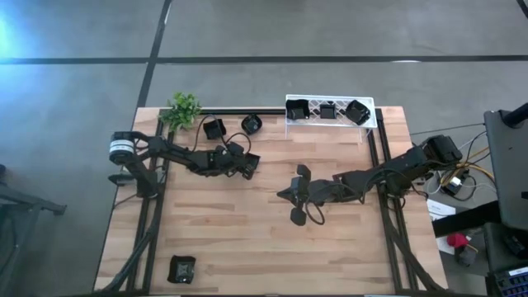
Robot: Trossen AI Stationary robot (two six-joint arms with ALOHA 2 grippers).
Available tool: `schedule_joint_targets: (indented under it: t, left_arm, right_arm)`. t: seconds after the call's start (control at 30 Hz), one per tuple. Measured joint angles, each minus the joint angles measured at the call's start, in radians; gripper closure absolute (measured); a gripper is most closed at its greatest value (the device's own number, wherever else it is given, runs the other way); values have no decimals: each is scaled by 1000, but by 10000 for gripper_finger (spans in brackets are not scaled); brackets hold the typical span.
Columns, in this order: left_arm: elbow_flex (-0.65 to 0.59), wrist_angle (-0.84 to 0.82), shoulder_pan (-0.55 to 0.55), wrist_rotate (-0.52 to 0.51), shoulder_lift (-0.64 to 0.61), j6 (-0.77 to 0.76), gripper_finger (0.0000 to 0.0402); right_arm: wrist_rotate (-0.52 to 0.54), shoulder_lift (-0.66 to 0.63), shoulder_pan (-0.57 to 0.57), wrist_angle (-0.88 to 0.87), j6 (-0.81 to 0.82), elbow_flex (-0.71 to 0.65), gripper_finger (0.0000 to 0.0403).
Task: Pick & Place Mini shaped plates
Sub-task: Stack the black square plate on top of the black square plate on the shelf
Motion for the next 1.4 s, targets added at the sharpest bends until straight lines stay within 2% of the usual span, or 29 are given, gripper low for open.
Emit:
schedule_joint_targets:
  t: [0.67, 0.77, 1.0, 1.4]
  left_arm:
    - [-1, 2, 0, 0, 0, -7, 322]
    - [-1, 2, 0, 0, 0, -7, 333]
    - [-1, 2, 0, 8, 0, -4, 396]
    - [0, 13, -2, 11, -1, 4, 401]
  right_arm:
    - [0, 0, 0, 1, 1, 0, 394]
    - [0, 0, 0, 2, 2, 0, 394]
    - [0, 0, 0, 4, 2, 0, 394]
    - [0, 0, 0, 5, 0, 0, 394]
